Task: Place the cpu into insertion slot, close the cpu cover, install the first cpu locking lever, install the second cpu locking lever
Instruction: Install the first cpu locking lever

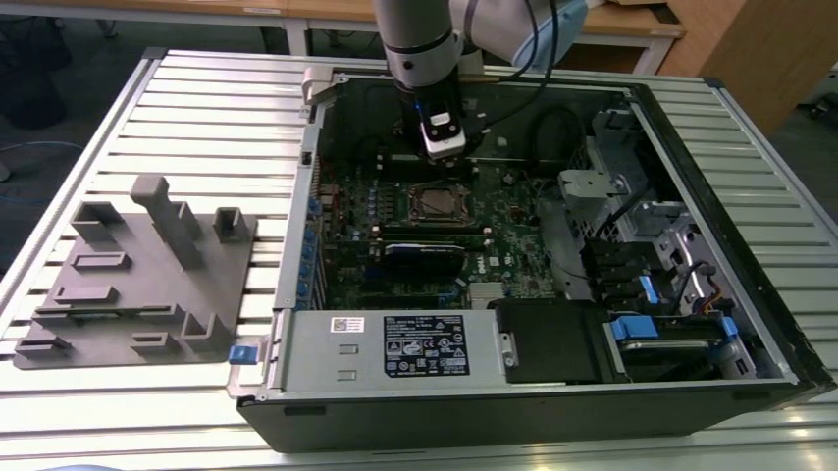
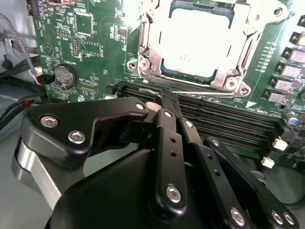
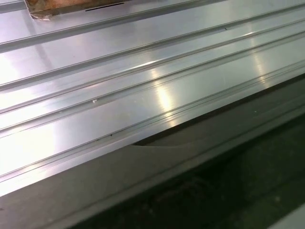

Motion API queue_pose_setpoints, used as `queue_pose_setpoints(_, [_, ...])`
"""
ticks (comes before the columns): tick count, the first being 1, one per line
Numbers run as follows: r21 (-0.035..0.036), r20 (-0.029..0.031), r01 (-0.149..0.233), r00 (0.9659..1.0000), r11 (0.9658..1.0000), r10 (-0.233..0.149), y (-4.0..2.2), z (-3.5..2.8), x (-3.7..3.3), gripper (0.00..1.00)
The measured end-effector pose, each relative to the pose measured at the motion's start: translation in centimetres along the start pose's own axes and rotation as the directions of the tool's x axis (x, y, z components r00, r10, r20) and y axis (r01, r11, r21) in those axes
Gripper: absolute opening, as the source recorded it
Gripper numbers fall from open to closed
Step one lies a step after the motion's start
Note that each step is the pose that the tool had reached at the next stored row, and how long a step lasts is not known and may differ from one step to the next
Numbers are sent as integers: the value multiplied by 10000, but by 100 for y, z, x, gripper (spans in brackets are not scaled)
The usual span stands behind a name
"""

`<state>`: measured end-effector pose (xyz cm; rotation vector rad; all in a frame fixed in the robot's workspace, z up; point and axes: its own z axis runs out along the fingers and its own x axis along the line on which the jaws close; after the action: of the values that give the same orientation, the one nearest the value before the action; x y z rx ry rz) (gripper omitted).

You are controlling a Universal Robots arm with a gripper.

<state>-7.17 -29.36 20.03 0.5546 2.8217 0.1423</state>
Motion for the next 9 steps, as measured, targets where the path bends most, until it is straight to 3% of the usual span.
queue_pose_setpoints(2, [-23,54,5,10000,10000,-4,-1,8,2,11])
queue_pose_setpoints(9, [-25,60,4,10000,10000,-4,-3,8,8,11])
